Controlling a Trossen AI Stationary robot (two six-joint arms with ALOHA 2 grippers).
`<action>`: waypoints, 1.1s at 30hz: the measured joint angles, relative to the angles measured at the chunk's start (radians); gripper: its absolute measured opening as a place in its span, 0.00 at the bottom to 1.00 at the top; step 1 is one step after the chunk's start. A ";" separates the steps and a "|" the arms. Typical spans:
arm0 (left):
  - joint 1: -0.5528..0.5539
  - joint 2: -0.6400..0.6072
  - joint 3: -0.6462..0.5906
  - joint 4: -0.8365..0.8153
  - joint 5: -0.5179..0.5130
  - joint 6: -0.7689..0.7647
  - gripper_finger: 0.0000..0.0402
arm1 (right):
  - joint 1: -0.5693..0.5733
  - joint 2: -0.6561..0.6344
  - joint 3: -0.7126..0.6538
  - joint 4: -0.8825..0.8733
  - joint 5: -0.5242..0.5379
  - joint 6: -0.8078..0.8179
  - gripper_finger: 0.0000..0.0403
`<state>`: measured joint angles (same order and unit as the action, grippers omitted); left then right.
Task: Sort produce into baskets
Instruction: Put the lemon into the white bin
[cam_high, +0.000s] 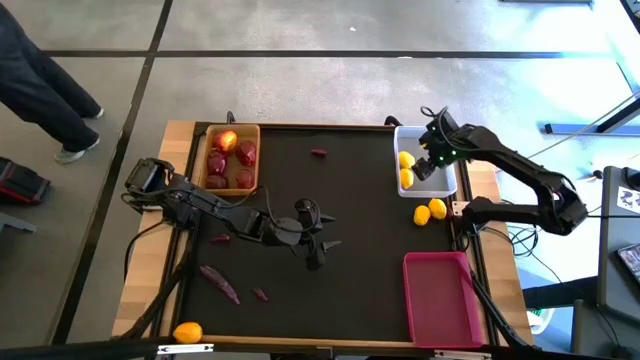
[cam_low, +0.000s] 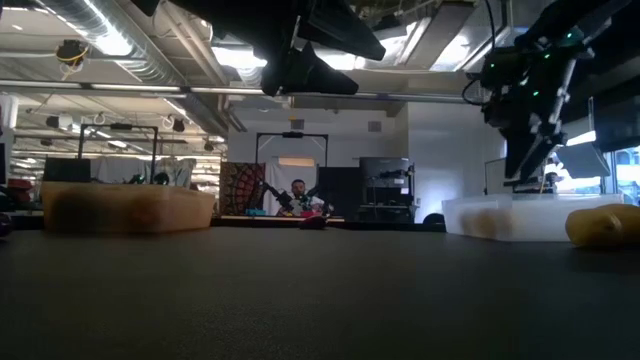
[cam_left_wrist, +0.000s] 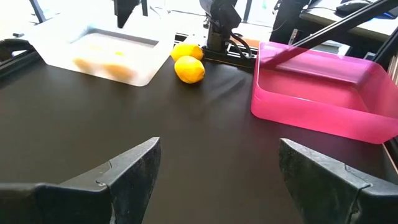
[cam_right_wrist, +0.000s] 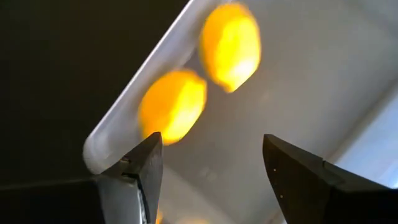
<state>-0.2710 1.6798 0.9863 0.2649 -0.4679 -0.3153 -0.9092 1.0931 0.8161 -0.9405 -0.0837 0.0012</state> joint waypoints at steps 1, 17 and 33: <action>0.000 0.000 0.000 0.000 0.000 0.000 0.79 | 0.000 -0.012 0.001 -0.026 -0.024 0.000 0.58; 0.005 0.000 0.000 0.008 0.000 -0.001 0.79 | 0.370 -0.124 0.002 -0.217 -0.056 0.267 0.58; 0.005 0.000 0.000 0.007 0.000 0.000 0.79 | 0.801 -0.092 0.002 -0.239 0.156 0.624 0.58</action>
<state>-0.2665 1.6798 0.9863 0.2722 -0.4683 -0.3157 -0.1081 1.0007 0.8181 -1.1793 0.0724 0.6255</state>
